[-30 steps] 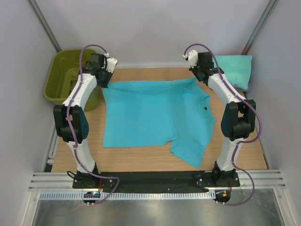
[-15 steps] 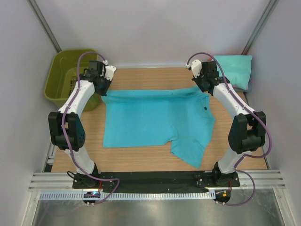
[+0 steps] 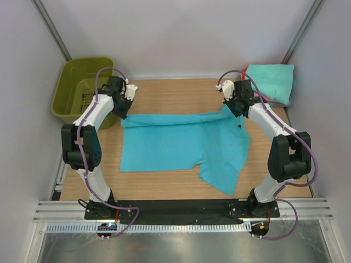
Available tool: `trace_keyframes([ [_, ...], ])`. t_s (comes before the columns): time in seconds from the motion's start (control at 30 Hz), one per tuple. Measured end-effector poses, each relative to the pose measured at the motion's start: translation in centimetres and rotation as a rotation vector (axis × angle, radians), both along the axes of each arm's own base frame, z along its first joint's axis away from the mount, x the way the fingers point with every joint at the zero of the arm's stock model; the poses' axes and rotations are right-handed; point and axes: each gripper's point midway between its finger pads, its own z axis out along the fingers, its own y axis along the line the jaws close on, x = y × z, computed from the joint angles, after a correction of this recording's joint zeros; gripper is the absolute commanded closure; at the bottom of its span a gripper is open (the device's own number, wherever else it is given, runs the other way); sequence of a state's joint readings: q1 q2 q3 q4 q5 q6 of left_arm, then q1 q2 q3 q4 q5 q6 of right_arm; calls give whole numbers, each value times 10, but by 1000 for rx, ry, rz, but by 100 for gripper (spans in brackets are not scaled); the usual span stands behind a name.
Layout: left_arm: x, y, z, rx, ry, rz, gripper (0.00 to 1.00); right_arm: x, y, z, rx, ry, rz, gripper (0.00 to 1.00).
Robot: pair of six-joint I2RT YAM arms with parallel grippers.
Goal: Fold and stack the t-shirts
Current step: Fold the tshirt
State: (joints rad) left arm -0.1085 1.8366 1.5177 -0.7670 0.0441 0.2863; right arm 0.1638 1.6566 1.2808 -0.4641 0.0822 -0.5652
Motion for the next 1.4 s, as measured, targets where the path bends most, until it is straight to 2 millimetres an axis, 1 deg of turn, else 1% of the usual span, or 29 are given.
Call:
trace_keyframes([
  [0.17, -5, 0, -23, 5, 61, 0, 100, -2, 3, -9, 6, 29, 7, 99],
  [0.23, -9, 1, -28, 6, 78, 1, 100, -4, 5, -13, 12, 41, 10, 99],
  [0.37, -14, 1, -34, 3, 100, 9, 100, -15, 9, -27, 20, 83, 18, 99],
  [0.43, -18, 1, -38, 2, 111, 15, 100, -24, 13, -37, 23, 118, 28, 99],
  [0.47, -20, 1, -39, 2, 118, 15, 98, -29, 15, -41, 25, 137, 31, 98],
  [0.5, -23, 1, -42, 1, 128, 15, 91, -34, 17, -45, 30, 159, 35, 95],
  [0.53, -27, 1, -45, -1, 143, 14, 87, -39, 20, -48, 40, 179, 39, 89],
  [0.57, -31, 0, -48, -6, 157, 16, 83, -45, 24, -51, 54, 203, 45, 74],
  [0.6, -35, 0, -50, -10, 169, 18, 73, -51, 27, -53, 68, 225, 48, 68],
  [0.63, -42, -1, -51, -17, 182, 19, 68, -56, 31, -53, 77, 244, 56, 65],
  [0.67, -49, -2, -51, -27, 192, 25, 61, -61, 33, -53, 82, 258, 63, 62],
  [0.7, -55, -2, -48, -33, 198, 27, 59, -67, 37, -49, 93, 269, 71, 60],
  [0.77, -62, -3, -34, -44, 182, 29, 57, -69, 39, -43, 99, 260, 77, 59],
  [0.83, -57, -4, -15, -53, 122, 24, 57, -66, 42, -30, 107, 228, 81, 59],
  [0.9, -47, -5, 2, -62, 77, 20, 57, -55, 44, -18, 113, 186, 79, 59],
  [0.97, -26, -8, 14, -67, 33, 19, 58, -43, 46, -10, 118, 155, 78, 61],
  [1.0, -17, -9, 17, -69, 29, 20, 60, -37, 47, -10, 119, 149, 78, 61],
  [1.03, -1, -11, 18, -74, 19, 21, 60, -28, 49, -12, 119, 147, 78, 61],
  [1.1, 20, -15, 11, -89, 25, 21, 62, -16, 52, -21, 118, 158, 76, 62],
  [1.17, 36, -21, -5, -112, 53, 26, 62, -5, 54, -37, 113, 187, 72, 63],
  [1.23, 35, -26, -25, -132, 114, 31, 63, 2, 55, -51, 107, 217, 66, 64],
  [1.3, 27, -30, -41, -150, 180, 37, 63, 9, 55, -63, 103, 240, 58, 65],
  [1.33, 23, -31, -46, -158, 206, 39, 63, 11, 53, -67, 101, 249, 54, 65],
  [1.4, 15, -33, -49, -169, 238, 40, 63, 16, 53, -69, 102, 252, 48, 65],
])
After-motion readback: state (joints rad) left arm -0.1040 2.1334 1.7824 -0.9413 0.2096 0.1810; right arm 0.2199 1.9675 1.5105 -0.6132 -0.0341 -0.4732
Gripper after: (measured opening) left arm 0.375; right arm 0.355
